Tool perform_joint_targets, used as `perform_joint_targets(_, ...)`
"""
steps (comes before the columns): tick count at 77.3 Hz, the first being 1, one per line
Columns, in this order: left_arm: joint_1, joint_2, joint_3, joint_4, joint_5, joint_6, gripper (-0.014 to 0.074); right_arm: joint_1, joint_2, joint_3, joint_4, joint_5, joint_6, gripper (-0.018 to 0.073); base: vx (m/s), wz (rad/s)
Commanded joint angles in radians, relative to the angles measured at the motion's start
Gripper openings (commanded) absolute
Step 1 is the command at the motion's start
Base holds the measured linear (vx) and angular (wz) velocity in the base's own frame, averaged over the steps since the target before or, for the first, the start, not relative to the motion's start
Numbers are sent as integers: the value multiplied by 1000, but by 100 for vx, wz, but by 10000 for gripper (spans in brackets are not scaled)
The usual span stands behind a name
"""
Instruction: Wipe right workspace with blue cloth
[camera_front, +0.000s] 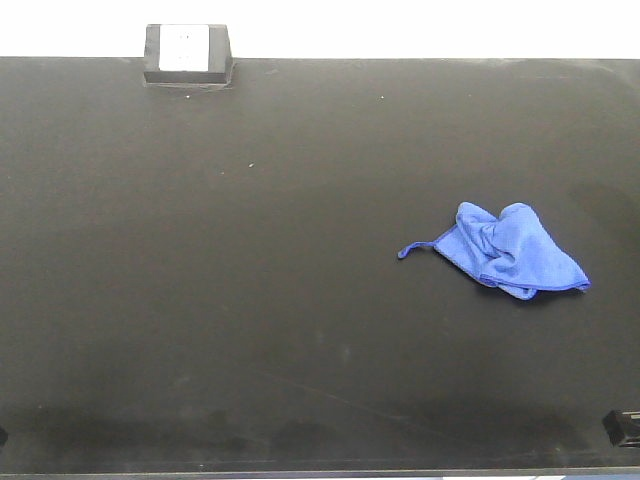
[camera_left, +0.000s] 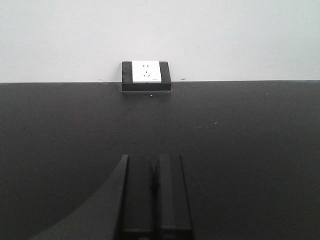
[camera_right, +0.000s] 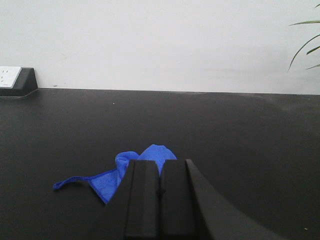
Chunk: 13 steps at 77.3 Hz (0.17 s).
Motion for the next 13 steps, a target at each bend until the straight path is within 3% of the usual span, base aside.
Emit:
perform_joint_targets(1,0,-9,-25,-3,-84,1,-6,-4,-9,16,-11,-76,-3,-8,0,0)
perform_joint_targets(13,0,-9,-25,-3,-84,1,-6,-4,-9,16,-11,-76,-3,-8,0,0)
